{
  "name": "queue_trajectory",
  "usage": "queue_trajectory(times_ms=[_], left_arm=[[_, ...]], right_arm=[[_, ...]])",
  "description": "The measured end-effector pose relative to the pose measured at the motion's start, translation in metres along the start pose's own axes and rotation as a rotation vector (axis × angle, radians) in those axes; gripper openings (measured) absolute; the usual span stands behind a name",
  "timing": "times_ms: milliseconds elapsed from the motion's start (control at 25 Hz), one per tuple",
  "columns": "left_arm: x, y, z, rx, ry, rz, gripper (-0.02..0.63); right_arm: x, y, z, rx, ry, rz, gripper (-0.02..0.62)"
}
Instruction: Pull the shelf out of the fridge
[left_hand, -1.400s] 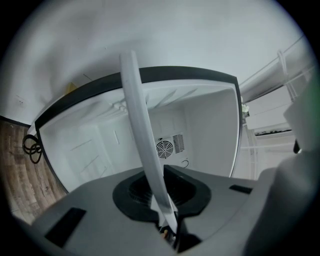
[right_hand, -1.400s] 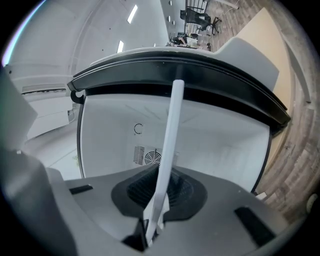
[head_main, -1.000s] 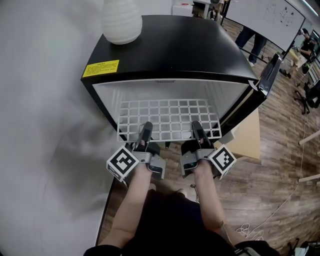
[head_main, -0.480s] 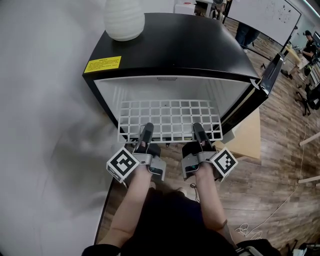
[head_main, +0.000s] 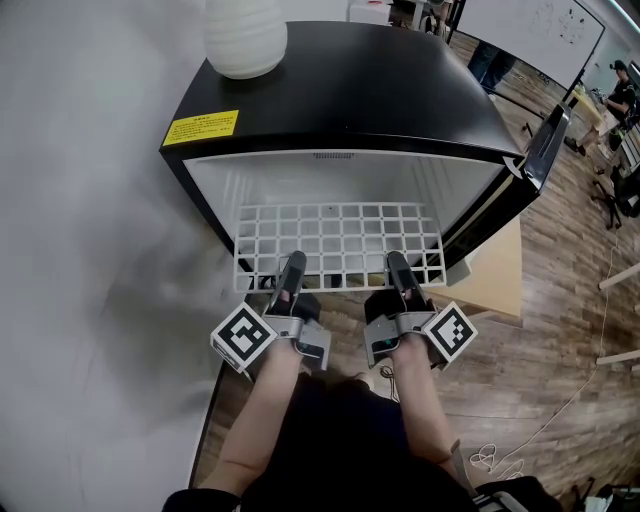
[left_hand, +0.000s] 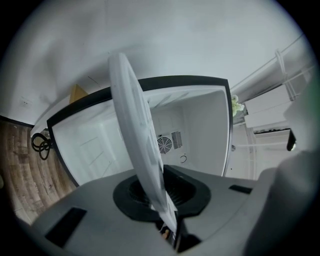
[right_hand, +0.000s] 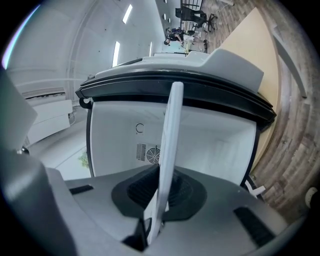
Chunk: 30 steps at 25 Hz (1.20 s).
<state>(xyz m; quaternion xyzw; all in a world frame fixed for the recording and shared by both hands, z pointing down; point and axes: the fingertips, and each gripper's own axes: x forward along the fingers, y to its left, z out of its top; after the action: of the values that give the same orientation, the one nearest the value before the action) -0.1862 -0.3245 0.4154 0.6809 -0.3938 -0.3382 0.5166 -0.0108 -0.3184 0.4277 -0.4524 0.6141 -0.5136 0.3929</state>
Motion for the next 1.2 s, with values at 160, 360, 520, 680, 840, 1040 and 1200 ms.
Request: queue_trajectory(times_ms=[160,360,520,680,840,1040,1200], left_arm=[[0.0,0.003,0.0,-0.001,0.005,0.012,0.038],[0.0,0.002,0.0,0.011,0.012,-0.001,0.038],[-0.001,0.004,0.0,-0.003,0.014,0.006,0.037],[-0.001,0.003,-0.001,-0.012,0.021,-0.004,0.037],[-0.001,0.004,-0.001,-0.01,0.038,-0.004,0.038],[-0.001,0.008,-0.002,0.077,0.101,-0.01,0.113],[-0.004,0.01,-0.01,0.125,0.163,-0.009,0.133]], right_arm=[[0.0,-0.002,0.001,-0.001,0.0,0.0,0.012],[-0.001,-0.002,0.0,0.002,-0.008,0.005,0.012],[0.0,-0.002,-0.001,0.012,-0.008,0.006,0.012],[-0.001,-0.002,0.0,0.009,-0.004,0.008,0.012],[0.0,-0.001,0.0,-0.029,0.009,0.01,0.014],[0.001,0.002,-0.002,-0.085,0.056,0.043,0.018],[0.0,0.004,-0.008,-0.156,0.109,0.064,0.05]])
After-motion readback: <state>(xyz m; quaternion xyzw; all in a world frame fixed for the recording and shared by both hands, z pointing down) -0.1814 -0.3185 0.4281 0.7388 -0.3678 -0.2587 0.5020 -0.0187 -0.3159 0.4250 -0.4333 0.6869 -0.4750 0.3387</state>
